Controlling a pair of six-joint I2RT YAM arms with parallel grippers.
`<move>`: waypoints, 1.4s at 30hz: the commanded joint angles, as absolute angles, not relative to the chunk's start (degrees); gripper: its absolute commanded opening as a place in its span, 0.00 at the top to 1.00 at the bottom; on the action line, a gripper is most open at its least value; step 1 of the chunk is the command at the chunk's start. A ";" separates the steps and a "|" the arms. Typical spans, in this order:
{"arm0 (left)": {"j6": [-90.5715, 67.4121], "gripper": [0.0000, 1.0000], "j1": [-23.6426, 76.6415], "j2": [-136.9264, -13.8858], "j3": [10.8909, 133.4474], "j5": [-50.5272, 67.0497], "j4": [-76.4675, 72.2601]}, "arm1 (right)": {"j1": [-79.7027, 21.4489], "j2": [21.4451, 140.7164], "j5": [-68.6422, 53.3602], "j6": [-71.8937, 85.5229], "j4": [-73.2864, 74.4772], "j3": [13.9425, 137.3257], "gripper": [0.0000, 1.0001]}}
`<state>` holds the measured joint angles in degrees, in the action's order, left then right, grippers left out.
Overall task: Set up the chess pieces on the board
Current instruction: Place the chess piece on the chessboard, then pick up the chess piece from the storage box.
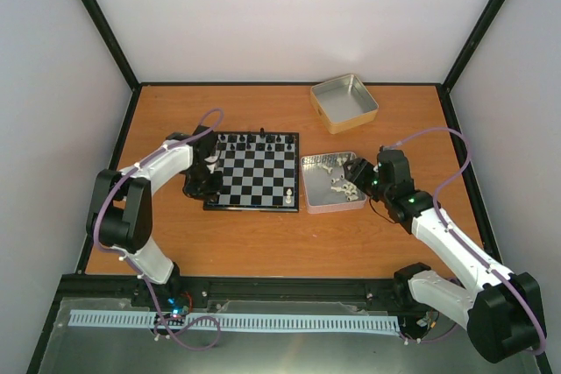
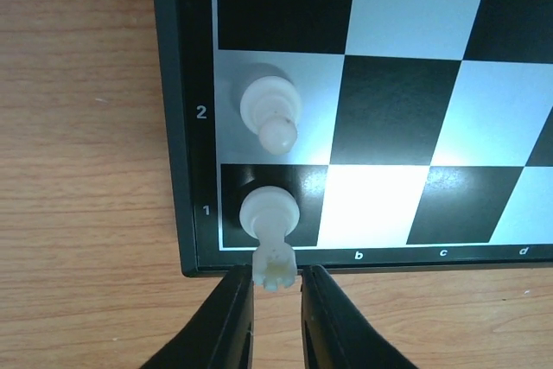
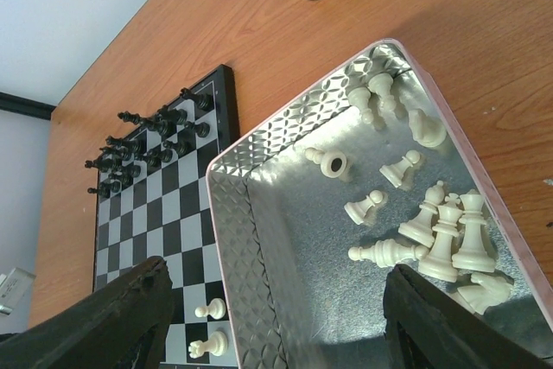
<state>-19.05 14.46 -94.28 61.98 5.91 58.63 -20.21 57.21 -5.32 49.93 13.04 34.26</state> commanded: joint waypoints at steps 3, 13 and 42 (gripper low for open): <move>-19.16 0.81 13.89 -94.09 63.10 5.63 58.88 | -19.69 56.12 -4.31 49.09 12.07 34.18 0.33; -20.48 0.68 13.89 -88.65 66.71 2.31 60.79 | -19.69 56.62 -3.20 44.49 15.21 36.91 0.33; -18.49 0.48 13.93 -57.31 44.74 11.26 20.67 | -25.83 96.29 20.06 35.05 34.06 63.60 0.67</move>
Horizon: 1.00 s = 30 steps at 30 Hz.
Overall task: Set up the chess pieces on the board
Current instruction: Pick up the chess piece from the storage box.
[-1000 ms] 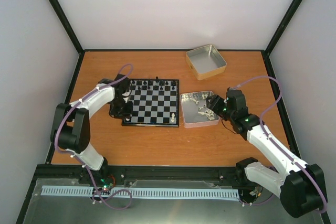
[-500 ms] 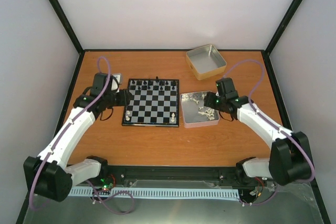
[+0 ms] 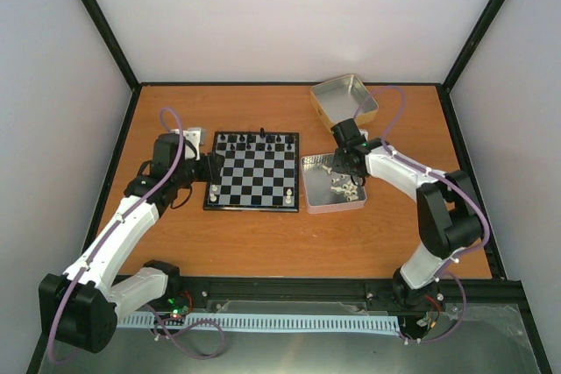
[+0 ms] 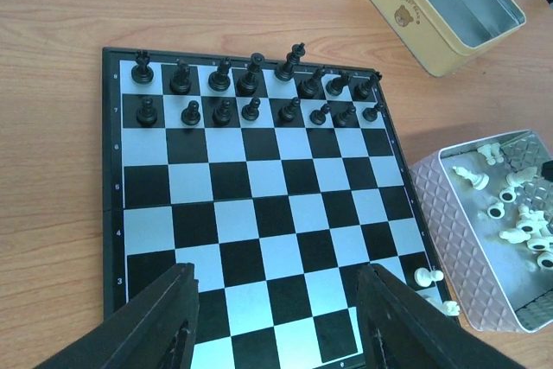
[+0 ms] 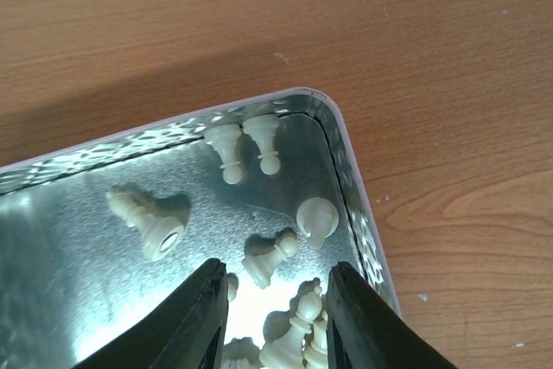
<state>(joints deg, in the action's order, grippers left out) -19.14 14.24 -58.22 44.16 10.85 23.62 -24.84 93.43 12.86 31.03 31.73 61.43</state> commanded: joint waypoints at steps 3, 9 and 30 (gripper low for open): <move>-18.31 0.48 13.94 -56.96 44.69 11.38 20.71 | -25.84 98.03 20.73 36.17 33.35 63.73 0.67; -18.49 0.48 13.89 -57.46 44.79 11.88 20.59 | -25.82 100.70 23.51 37.09 31.62 63.79 0.68; -19.12 0.48 13.90 -58.28 44.50 12.33 20.30 | -24.96 105.06 27.85 36.65 29.46 66.61 0.90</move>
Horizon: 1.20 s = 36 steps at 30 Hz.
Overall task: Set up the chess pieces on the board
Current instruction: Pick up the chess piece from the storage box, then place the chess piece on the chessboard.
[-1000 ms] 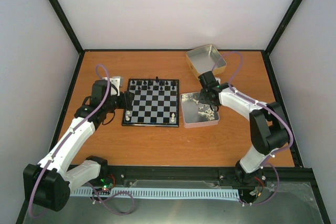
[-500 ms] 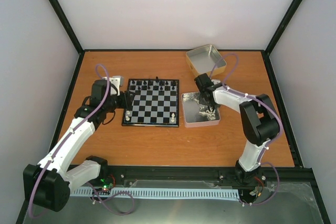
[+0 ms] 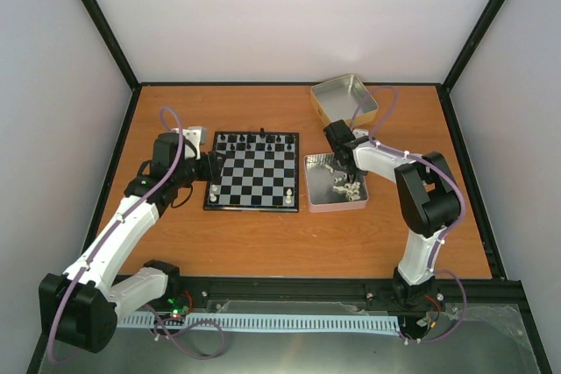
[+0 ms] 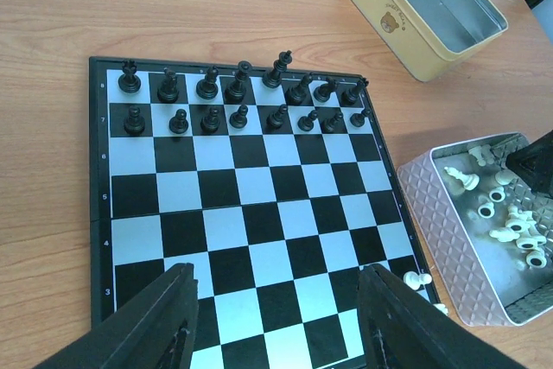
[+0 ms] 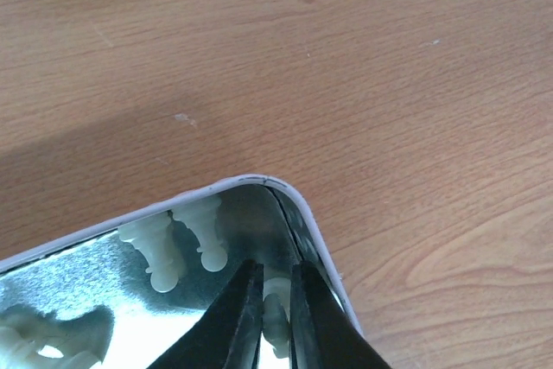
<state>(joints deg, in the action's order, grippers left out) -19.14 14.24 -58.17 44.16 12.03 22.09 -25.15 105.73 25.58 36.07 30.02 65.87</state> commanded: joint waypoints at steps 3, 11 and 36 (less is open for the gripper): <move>-19.16 0.48 13.94 -58.14 44.53 12.20 20.26 | -25.03 103.17 27.35 35.48 28.82 66.04 0.94; -19.26 0.48 13.91 -57.72 44.47 12.15 20.14 | -25.30 95.63 22.13 33.52 26.92 63.93 0.95; -23.98 0.48 13.89 -50.33 43.57 -2.92 20.67 | -54.74 96.10 13.83 31.34 24.41 69.11 0.94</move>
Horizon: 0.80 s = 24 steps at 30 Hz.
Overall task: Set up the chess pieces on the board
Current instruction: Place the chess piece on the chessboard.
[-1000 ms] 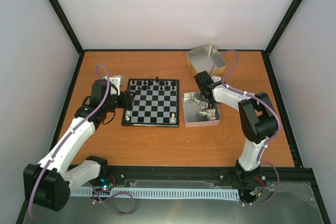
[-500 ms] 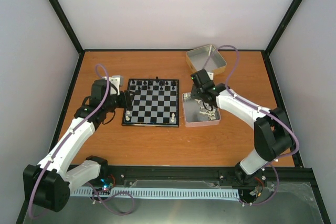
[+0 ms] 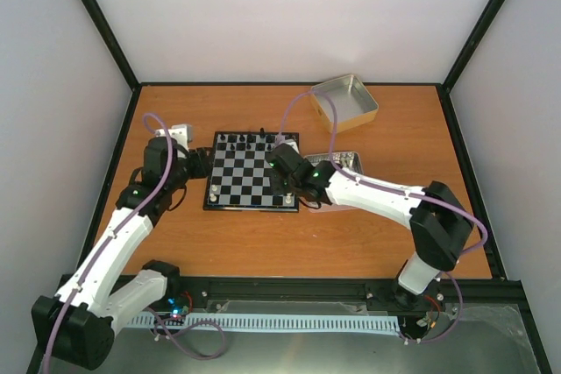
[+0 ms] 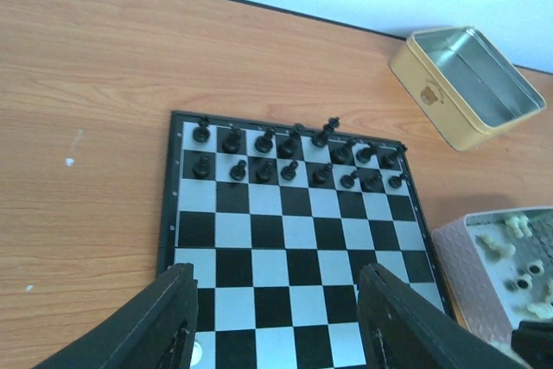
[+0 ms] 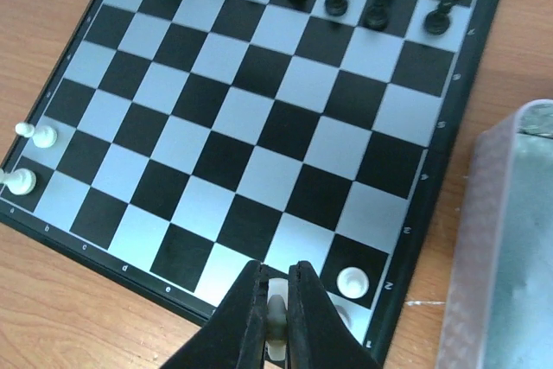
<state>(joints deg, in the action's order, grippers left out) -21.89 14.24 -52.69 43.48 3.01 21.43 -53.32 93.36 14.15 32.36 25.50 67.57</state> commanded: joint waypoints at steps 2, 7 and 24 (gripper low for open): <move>-24.36 0.48 13.89 -48.60 43.22 -4.42 20.46 | -55.33 97.66 12.70 31.44 24.41 69.48 0.94; -24.77 0.47 13.89 -46.12 42.16 -6.02 19.54 | -56.54 101.10 11.17 32.32 25.02 70.37 0.94; -24.79 0.47 13.88 -47.18 42.29 -5.69 19.84 | -56.60 105.85 12.80 33.15 27.50 70.89 0.91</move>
